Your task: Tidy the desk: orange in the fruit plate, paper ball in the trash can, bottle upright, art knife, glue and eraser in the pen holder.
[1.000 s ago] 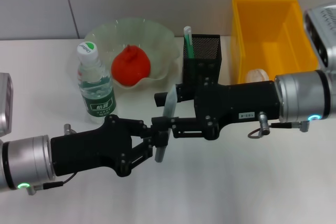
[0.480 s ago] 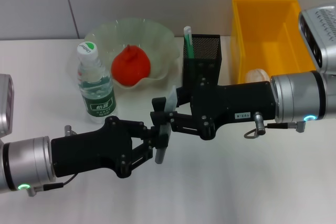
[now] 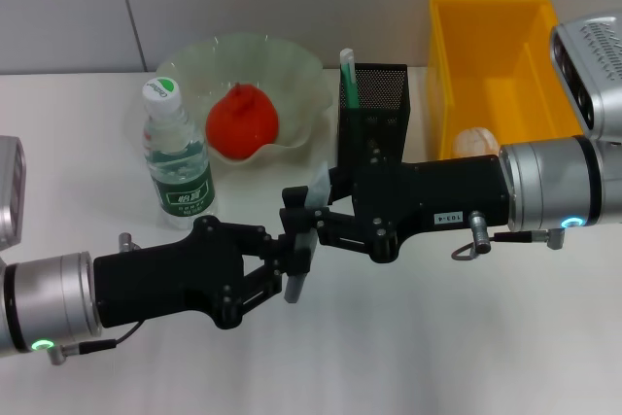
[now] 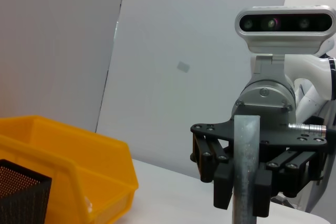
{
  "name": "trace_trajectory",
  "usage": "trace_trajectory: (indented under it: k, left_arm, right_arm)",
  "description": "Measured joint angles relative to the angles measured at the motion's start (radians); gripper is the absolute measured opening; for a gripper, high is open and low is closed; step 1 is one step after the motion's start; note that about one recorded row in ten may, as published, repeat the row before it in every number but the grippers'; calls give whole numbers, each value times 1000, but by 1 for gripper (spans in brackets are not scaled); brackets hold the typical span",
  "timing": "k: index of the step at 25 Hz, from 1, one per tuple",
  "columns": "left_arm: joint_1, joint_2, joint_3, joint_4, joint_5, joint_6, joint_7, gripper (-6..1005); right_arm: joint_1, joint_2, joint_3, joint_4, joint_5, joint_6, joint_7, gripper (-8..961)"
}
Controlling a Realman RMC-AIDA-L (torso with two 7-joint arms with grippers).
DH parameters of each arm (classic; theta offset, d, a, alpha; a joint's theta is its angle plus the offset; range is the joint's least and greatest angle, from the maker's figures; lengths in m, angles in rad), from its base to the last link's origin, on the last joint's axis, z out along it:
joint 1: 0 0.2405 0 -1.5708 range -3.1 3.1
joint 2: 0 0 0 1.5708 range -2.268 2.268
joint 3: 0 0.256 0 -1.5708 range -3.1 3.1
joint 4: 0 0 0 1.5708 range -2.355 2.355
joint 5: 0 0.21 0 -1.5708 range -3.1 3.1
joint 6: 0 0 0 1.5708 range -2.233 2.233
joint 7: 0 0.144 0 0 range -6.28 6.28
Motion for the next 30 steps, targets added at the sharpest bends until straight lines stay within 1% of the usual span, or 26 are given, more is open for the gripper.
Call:
trace_trajectory:
  k: [5, 11, 14, 15, 16, 17, 21, 22, 24, 25, 26, 27, 30]
  left_arm:
    - [0, 3, -3, 2, 0, 5, -7, 201]
    - [9, -2, -11, 1, -1, 9, -13, 203]
    - [12, -1, -12, 4, -1, 11, -14, 373]
    - [18, 6, -22, 7, -1, 19, -14, 430]
    - [27, 14, -47, 8, -1, 34, -14, 464]
    - [27, 14, -47, 8, -1, 34, -14, 498]
    - [52, 27, -106, 6, -1, 69, 5, 635]
    - [63, 32, -109, 5, -1, 72, 9, 665]
    - [63, 32, -109, 5, -1, 72, 9, 726]
    - [72, 40, -109, 4, -1, 75, 11, 756]
    - [86, 52, -106, 3, 10, 91, 12, 786]
    - [90, 54, -109, 3, 20, 102, 12, 816]
    - [104, 59, -116, 2, 55, 136, 18, 817]
  right_arm:
    - [0, 0, -1, 2, 0, 0, 0, 159]
    - [0, 0, 0, 2, 0, 9, -1, 151]
    - [-3, 0, 7, 2, 0, 10, -1, 150]
    - [-4, 0, 9, 1, 0, 10, 0, 150]
    - [-5, -1, 11, 1, 0, 10, 0, 150]
    - [-6, -2, 13, 0, 0, 10, 3, 150]
    - [-18, -5, 39, -5, -3, 10, 8, 149]
    - [-20, -6, 53, -6, -6, 11, 8, 149]
    - [-24, -9, 74, -7, -10, 12, 8, 148]
    - [-28, -11, 78, -8, -11, 14, 9, 148]
    - [-31, -13, 81, -10, -11, 17, 9, 148]
    - [-34, -16, 85, -12, -12, 21, 10, 148]
    - [-37, -26, 92, -18, -13, 28, 21, 148]
